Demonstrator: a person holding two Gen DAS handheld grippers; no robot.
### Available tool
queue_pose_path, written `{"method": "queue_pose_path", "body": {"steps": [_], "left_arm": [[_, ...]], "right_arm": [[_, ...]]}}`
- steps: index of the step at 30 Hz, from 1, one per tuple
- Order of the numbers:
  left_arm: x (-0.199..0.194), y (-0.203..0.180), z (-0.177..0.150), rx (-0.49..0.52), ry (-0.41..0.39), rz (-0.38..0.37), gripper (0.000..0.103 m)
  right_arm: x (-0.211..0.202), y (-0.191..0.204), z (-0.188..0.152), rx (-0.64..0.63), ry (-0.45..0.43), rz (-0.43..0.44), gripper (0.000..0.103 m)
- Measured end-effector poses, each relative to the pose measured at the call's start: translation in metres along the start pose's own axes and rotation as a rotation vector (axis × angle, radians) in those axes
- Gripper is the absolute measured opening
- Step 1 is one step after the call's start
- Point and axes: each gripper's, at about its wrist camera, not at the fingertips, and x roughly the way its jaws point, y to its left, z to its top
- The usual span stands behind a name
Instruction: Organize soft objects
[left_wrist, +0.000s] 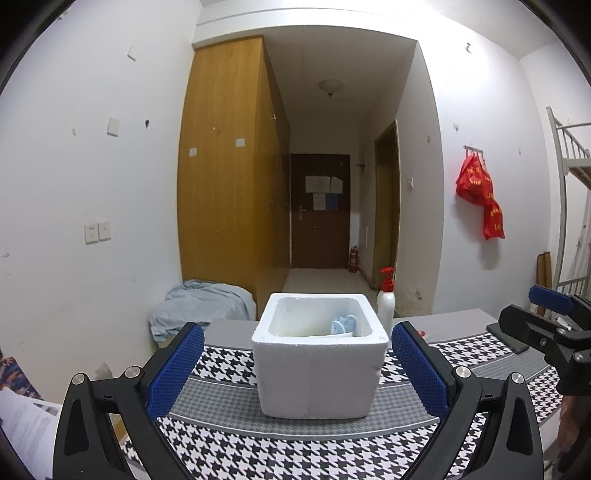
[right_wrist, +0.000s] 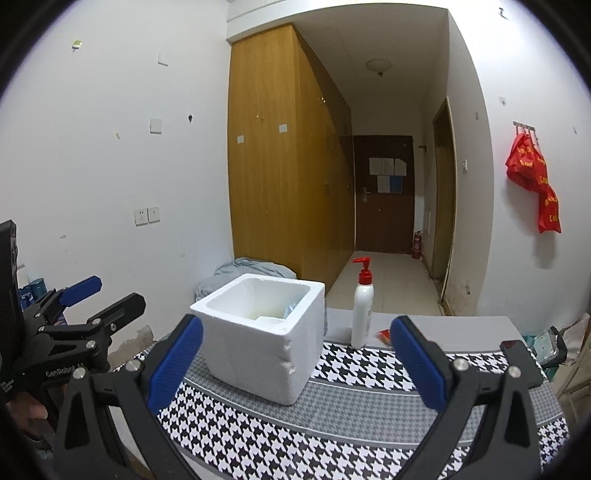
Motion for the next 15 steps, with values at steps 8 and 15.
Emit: {"method": "queue_pose_path", "body": {"steps": [8,15], "left_arm": [[-0.021,-0.008,-0.010,-0.002,-0.003,-0.017,0.102],[-0.034,-0.014,-0.026,0.007,-0.015,-0.026,0.102]], "right_arm": [[-0.026,0.006,-0.017,0.001,-0.017,-0.003,0.103],[-0.045,0.009,-0.037,0.009,-0.031,-0.011,0.103]]}}
